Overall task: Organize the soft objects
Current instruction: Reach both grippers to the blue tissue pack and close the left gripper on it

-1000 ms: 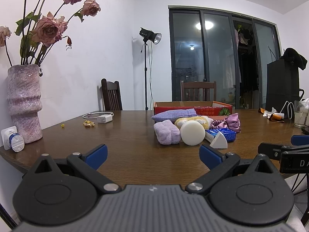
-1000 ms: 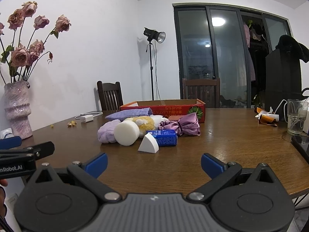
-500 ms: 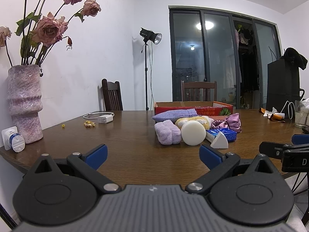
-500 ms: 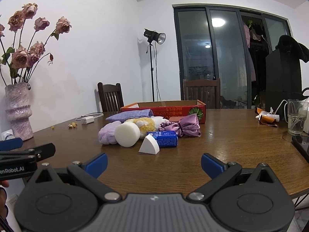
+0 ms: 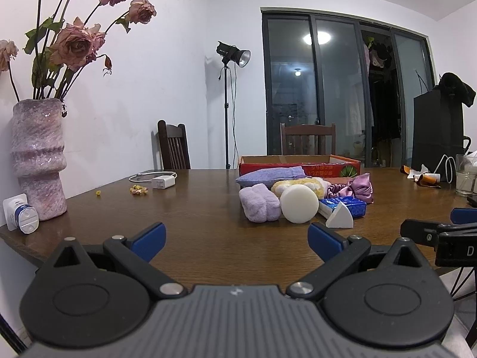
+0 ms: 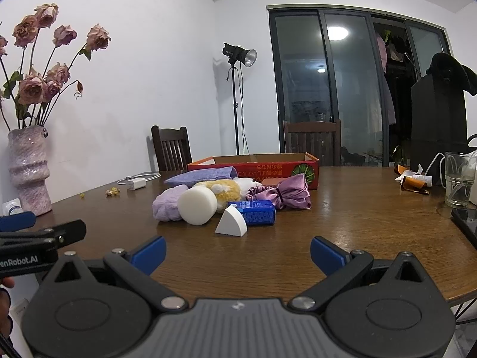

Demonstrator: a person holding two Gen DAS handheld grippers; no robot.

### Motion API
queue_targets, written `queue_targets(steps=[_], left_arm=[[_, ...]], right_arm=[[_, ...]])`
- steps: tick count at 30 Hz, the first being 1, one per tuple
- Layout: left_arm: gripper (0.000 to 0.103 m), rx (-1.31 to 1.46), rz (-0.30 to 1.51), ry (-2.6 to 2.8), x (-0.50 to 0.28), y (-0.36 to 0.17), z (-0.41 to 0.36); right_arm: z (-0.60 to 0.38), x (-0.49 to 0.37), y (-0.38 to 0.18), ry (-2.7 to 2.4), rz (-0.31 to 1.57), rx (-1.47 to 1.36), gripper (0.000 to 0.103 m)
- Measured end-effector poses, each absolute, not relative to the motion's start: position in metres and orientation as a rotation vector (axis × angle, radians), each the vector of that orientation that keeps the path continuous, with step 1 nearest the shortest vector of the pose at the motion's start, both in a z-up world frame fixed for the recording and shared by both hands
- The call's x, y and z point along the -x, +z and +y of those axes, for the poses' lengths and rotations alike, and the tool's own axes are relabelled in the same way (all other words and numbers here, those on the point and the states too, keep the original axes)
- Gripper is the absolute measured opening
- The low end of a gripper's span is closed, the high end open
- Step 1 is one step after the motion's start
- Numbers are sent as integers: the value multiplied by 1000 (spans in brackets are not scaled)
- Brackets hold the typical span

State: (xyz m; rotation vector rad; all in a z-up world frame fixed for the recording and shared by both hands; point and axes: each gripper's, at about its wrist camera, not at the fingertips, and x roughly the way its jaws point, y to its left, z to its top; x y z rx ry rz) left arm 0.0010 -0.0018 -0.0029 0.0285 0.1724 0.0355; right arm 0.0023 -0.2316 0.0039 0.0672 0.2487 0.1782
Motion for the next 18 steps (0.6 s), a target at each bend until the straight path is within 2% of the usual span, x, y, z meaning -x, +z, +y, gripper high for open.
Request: queue_targets(steps=[13, 18], left_arm=[[103, -24, 194, 33, -18, 0, 4], [103, -48, 187, 18, -49, 3, 1]], right_arm=[[-247, -9, 11, 193, 226, -148, 103], [-263, -42, 11, 308, 301, -233, 103]])
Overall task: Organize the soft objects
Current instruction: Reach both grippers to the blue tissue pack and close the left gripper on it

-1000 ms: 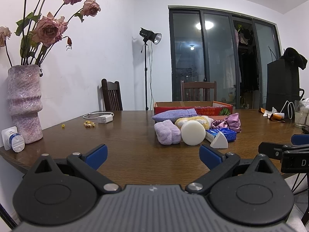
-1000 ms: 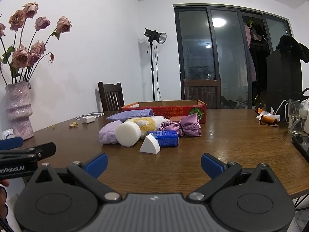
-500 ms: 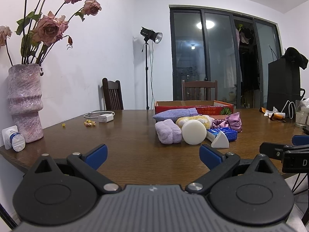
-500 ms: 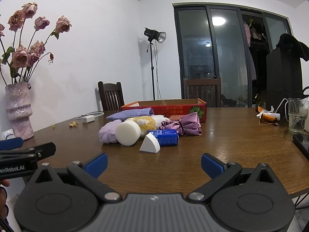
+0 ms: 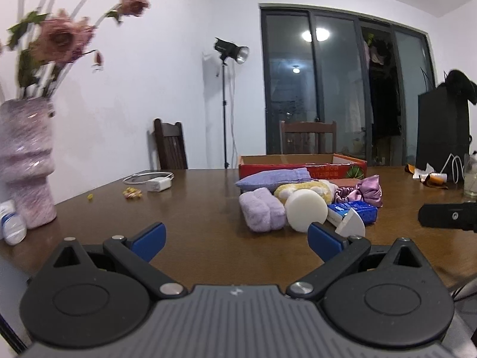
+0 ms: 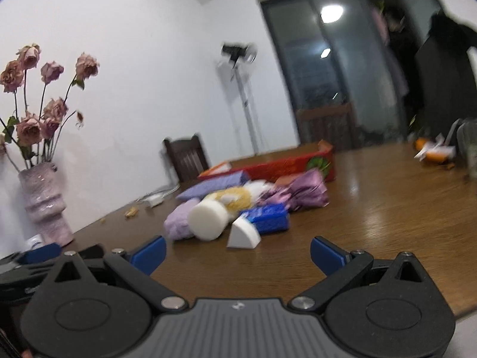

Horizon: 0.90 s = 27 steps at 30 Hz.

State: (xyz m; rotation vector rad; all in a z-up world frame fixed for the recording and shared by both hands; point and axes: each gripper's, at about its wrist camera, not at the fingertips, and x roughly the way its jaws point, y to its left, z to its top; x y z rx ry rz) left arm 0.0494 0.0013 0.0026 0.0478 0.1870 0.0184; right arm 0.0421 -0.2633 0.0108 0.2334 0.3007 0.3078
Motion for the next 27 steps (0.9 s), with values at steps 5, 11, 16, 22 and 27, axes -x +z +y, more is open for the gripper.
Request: queue_targets(steps=[5, 11, 16, 22, 27], left_arm=[[98, -31, 246, -57, -98, 9, -11], [76, -9, 330, -164, -152, 20, -32], [52, 16, 418, -246, -180, 29, -45], [42, 38, 535, -416, -196, 38, -72], [43, 72, 684, -390, -236, 22, -91]], right_arm=[[-265, -99, 21, 301, 370, -204, 97], [-264, -148, 29, 322, 417, -164, 67], [-271, -180, 30, 312, 464, -152, 62], [-280, -227, 24, 330, 548, -224, 51], [-288, -253, 15, 355, 597, -295, 43]])
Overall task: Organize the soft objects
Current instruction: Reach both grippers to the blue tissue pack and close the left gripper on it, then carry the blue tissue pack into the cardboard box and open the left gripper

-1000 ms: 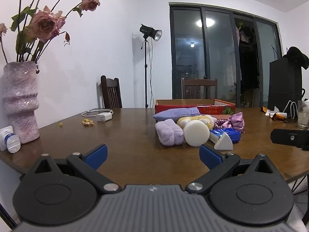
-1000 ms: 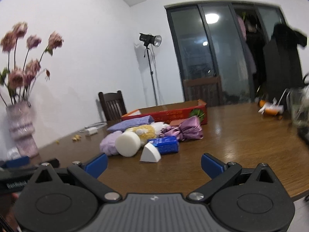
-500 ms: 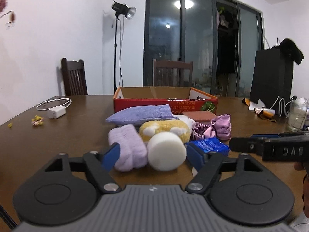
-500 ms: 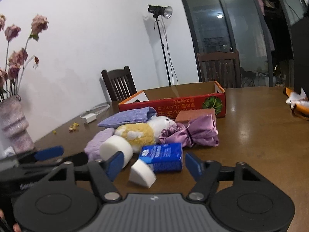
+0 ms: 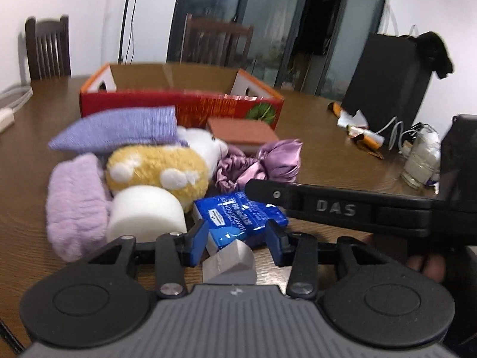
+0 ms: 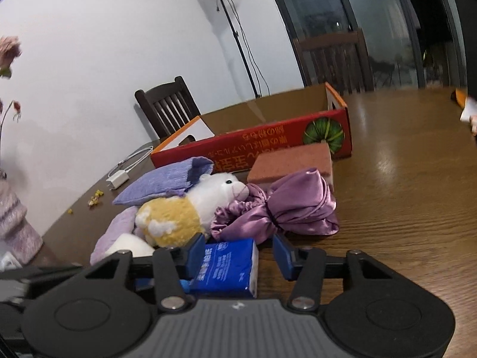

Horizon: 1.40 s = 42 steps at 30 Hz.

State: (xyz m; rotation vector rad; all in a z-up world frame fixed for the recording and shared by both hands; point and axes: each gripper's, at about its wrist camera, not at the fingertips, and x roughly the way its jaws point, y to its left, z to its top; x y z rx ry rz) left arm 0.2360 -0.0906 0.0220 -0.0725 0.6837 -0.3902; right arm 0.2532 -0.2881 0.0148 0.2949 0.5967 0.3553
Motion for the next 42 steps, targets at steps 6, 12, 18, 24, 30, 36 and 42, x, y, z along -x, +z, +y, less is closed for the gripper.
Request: queue_targets(steps=[6, 12, 18, 24, 30, 36, 42], left_arm=[[46, 75, 729, -393, -255, 13, -95], [44, 185, 800, -439, -273, 14, -99], [29, 280, 846, -438, -282, 11, -95], [23, 332, 758, -477, -274, 52, -91], [23, 343, 649, -548, -345, 118, -92], [23, 378, 766, -519, -531, 112, -108], [21, 369, 916, -413, -650, 65, -136]], right_arm=[[-302, -261, -4, 403, 651, -396, 15], [-330, -245, -3, 350, 640, -492, 16], [-339, -247, -12, 349, 664, -552, 28], [-342, -241, 10, 365, 604, -525, 26], [-351, -275, 90, 409, 397, -408, 24], [-355, -456, 112, 354, 480, -356, 24], [-347, -601, 74, 210, 666, -343, 25]])
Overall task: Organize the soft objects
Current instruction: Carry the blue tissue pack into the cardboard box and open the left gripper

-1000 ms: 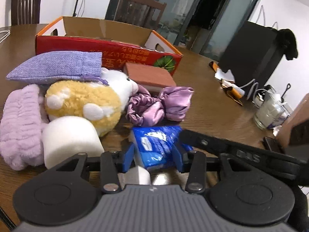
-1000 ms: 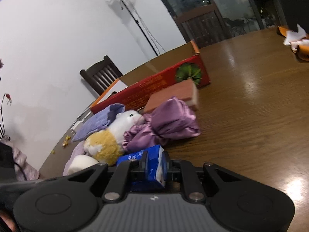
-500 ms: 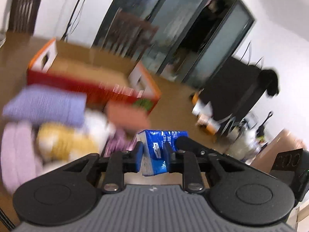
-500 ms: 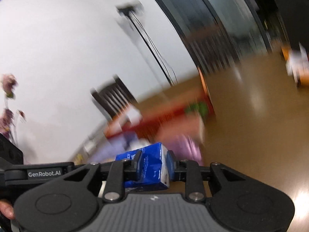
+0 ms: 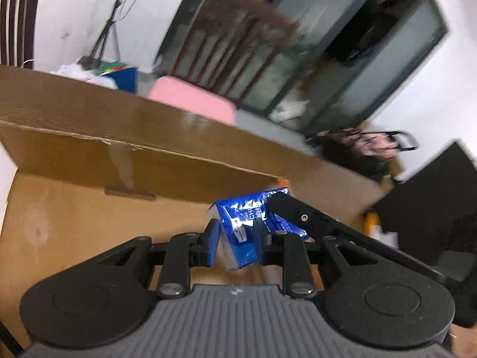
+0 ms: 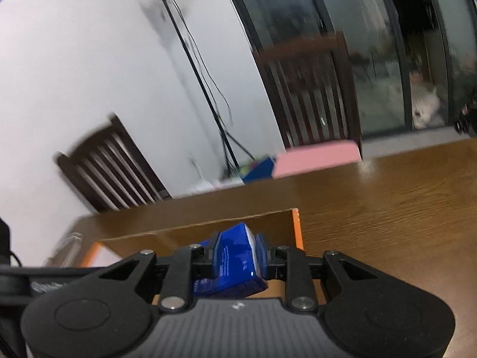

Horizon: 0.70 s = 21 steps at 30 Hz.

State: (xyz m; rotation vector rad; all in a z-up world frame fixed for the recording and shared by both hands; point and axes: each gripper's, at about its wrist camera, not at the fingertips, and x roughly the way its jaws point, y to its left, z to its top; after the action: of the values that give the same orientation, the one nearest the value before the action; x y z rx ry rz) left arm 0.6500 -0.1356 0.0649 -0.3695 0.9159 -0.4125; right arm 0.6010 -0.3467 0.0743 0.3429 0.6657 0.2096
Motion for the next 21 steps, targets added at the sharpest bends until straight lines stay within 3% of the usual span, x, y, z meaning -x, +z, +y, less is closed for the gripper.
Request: queue_targets(steps=[3, 8, 11, 15, 19, 21], left_arm=[[24, 370, 988, -372, -675, 44, -140], [37, 304, 944, -365, -670, 48, -131], [46, 241, 890, -383, -656, 68, -127], [68, 155, 804, -386, -631, 99, -117], [76, 86, 709, -347, -592, 143, -95], [87, 54, 662, -336, -564, 163, -78]], right_arm=[[-334, -633, 56, 84, 735, -240, 23], [-326, -629, 58, 78, 680, -179, 34], [-322, -630, 61, 101, 679, -186, 44], [-317, -622, 68, 106, 667, -168, 48], [-315, -594, 100, 121, 616, -138, 56], [-317, -572, 121, 113, 579, -112, 62]])
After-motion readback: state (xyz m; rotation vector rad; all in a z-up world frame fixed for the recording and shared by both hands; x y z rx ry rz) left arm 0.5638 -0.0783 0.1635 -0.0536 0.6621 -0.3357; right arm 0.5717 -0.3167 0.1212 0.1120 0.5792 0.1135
